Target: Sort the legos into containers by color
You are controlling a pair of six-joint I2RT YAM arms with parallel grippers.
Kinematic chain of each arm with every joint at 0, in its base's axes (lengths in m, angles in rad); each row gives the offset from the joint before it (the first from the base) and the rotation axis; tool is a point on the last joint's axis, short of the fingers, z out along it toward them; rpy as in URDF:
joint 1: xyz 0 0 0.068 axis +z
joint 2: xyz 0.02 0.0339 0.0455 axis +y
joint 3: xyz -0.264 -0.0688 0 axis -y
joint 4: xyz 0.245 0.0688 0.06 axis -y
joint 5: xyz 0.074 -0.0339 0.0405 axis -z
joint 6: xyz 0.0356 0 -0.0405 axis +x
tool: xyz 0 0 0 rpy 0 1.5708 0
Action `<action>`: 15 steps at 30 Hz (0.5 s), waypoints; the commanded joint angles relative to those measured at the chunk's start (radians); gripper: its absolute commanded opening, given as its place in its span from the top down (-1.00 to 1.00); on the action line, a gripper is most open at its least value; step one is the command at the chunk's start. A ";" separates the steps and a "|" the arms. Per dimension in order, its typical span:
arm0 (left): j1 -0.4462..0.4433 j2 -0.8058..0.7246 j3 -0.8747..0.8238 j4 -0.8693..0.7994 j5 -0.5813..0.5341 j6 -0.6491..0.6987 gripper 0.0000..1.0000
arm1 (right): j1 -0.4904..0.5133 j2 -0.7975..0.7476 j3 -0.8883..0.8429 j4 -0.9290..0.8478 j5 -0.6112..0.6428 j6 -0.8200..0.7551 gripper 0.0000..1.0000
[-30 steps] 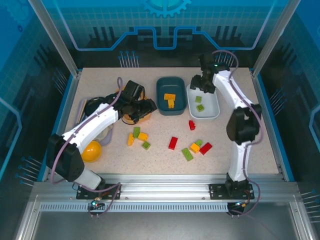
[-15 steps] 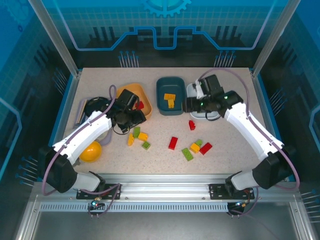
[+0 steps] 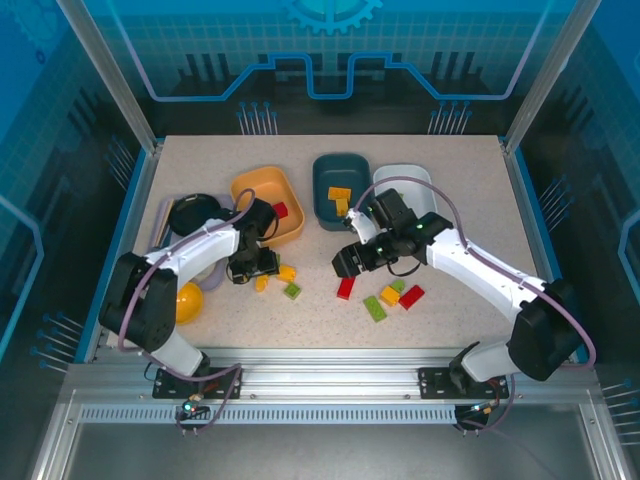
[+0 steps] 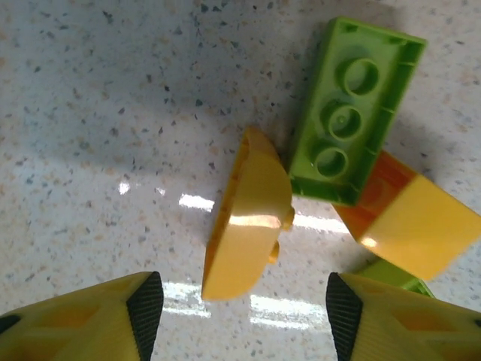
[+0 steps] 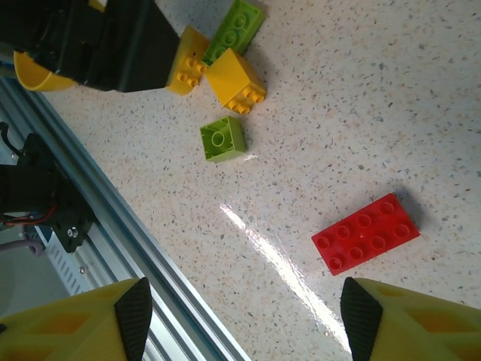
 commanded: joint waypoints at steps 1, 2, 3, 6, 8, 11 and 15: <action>0.012 0.049 0.002 0.043 0.040 0.100 -0.20 | 0.009 0.013 -0.011 0.027 -0.042 -0.018 -0.40; 0.012 0.061 0.001 0.049 0.040 0.102 -0.16 | 0.010 0.013 -0.009 0.025 -0.037 -0.018 -0.40; 0.012 0.074 0.001 0.049 0.036 0.102 -0.11 | 0.010 0.016 -0.006 0.022 -0.033 -0.018 -0.39; 0.012 0.105 0.000 0.042 0.001 0.098 0.03 | 0.009 0.029 0.010 0.019 -0.031 -0.013 -0.40; 0.012 0.112 -0.008 0.058 0.002 0.102 0.09 | 0.009 0.036 0.018 0.022 -0.034 -0.007 -0.39; 0.012 0.129 -0.003 0.063 -0.007 0.101 0.23 | 0.010 0.049 0.036 0.020 -0.029 0.000 -0.39; 0.009 0.098 0.009 0.039 -0.045 0.090 0.43 | 0.004 0.050 0.064 0.009 0.003 0.006 -0.37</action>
